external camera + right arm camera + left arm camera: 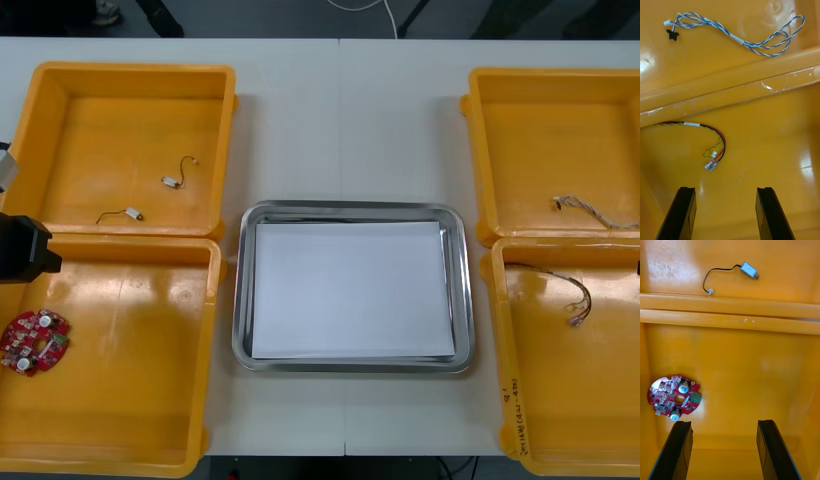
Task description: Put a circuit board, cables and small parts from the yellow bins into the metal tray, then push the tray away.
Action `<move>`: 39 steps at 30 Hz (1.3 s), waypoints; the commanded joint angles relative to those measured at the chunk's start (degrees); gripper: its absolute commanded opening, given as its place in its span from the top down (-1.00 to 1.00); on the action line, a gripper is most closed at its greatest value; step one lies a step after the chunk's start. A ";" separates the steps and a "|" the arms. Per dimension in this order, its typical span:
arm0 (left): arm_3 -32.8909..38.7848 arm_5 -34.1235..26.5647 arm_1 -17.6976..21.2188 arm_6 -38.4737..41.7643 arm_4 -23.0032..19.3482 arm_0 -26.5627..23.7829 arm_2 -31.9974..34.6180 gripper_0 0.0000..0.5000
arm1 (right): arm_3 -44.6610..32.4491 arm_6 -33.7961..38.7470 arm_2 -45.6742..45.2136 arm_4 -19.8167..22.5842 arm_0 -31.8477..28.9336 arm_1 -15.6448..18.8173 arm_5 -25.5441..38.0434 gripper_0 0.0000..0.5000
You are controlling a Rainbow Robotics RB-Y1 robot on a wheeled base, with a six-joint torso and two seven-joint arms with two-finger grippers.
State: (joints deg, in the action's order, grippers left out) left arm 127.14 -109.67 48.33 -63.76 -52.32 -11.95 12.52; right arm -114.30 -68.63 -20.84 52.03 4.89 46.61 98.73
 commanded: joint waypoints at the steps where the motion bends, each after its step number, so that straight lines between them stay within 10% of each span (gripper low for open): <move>1: 0.21 -0.33 -1.04 2.42 2.66 0.26 1.72 -1.00 | -3.21 2.80 0.45 -1.23 -2.78 -2.93 -0.03 -0.84; 28: -0.67 3.15 -11.86 14.81 10.49 11.24 7.78 -1.00 | -1.10 5.79 13.55 -20.75 -3.57 -10.84 -4.77 -0.84; 39: -1.81 4.82 -15.63 19.38 13.30 12.83 9.10 -1.00 | 4.44 6.58 13.81 -19.95 -2.51 -11.45 -10.49 -0.85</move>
State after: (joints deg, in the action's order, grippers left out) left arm 125.29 -105.98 34.15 -52.60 -40.37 -0.62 19.86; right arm -110.20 -64.52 -7.56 31.76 2.02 36.29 89.02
